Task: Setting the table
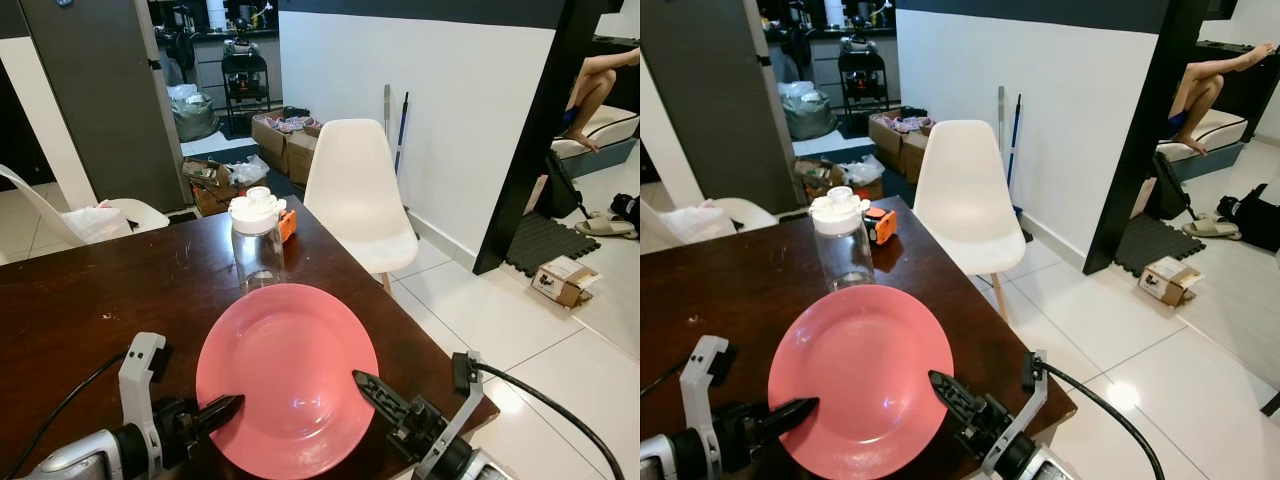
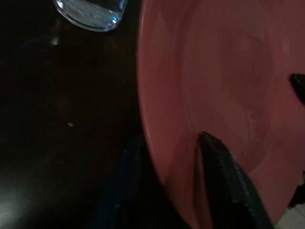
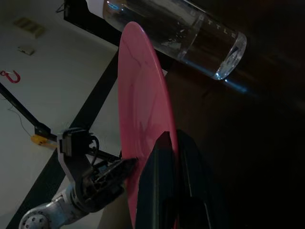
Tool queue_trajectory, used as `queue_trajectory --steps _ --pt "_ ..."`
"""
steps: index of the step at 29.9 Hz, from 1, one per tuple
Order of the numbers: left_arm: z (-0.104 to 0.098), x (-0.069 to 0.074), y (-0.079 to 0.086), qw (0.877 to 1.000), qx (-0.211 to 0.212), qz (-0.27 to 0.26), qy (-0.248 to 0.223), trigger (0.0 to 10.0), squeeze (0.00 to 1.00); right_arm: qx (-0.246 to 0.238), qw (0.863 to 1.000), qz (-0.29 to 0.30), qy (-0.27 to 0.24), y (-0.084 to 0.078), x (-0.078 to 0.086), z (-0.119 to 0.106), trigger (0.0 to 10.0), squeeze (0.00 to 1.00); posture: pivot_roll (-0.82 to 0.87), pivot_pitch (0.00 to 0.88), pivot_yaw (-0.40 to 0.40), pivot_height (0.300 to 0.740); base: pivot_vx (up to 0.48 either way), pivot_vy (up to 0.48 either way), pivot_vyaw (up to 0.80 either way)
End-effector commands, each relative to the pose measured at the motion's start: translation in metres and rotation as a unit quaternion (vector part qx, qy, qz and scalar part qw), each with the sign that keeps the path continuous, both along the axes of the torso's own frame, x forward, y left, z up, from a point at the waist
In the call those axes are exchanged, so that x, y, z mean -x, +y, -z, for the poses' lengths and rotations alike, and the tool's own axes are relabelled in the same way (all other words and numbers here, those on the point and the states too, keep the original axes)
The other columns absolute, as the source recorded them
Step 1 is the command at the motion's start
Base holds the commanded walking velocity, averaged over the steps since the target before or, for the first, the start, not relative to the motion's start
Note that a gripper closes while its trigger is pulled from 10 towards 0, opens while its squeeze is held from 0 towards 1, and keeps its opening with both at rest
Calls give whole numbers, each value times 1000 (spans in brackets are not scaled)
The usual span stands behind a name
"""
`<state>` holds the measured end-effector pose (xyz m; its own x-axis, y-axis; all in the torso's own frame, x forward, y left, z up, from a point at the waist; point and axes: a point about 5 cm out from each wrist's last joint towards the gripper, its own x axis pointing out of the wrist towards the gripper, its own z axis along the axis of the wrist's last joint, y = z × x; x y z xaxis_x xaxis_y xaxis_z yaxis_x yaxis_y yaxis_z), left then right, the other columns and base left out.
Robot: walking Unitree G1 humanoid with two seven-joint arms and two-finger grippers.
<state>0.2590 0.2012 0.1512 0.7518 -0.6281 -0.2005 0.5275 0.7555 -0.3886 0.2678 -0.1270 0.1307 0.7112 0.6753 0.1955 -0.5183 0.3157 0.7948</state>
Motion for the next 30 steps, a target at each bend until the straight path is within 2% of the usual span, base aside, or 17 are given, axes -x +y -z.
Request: queue_trajectory --steps 1,13,18,19,20,26,27,30 --pt "3 1 4 1000 -5 -7 12 0 0 -11 1000 -15 -9 4 1 -1 10000 0 47 78 108 740 0 0 0" --pt "1 3 -2 1000 7 2 8 0 0 -13 1000 -9 -8 3 0 0 10000 0 46 78 105 740 0 0 0" --pt "-1 4 -6 999 28 11 12 0 0 12 1000 5 -9 2 -4 3 10000 0 46 79 105 740 0 0 0" --pt "-2 4 -7 999 41 13 16 10000 0 19 1000 12 -11 2 -5 4 10000 0 47 83 103 740 0 0 0" --pt "-4 4 -8 998 52 15 19 10000 0 19 1000 19 -10 2 -6 5 10000 1000 44 81 102 740 0 0 0" --pt "-7 5 -10 996 83 24 23 10000 0 -13 999 42 -27 -6 -9 -3 10000 1000 42 83 99 740 0 0 0" --pt "-7 5 -11 996 87 25 23 10000 0 -18 998 44 -30 -8 -9 -4 10000 0 42 82 99 740 0 0 0" --pt "-10 6 -11 994 102 28 23 10000 0 -42 997 42 -44 -12 -8 -9 10000 0 42 83 99 740 0 0 0"
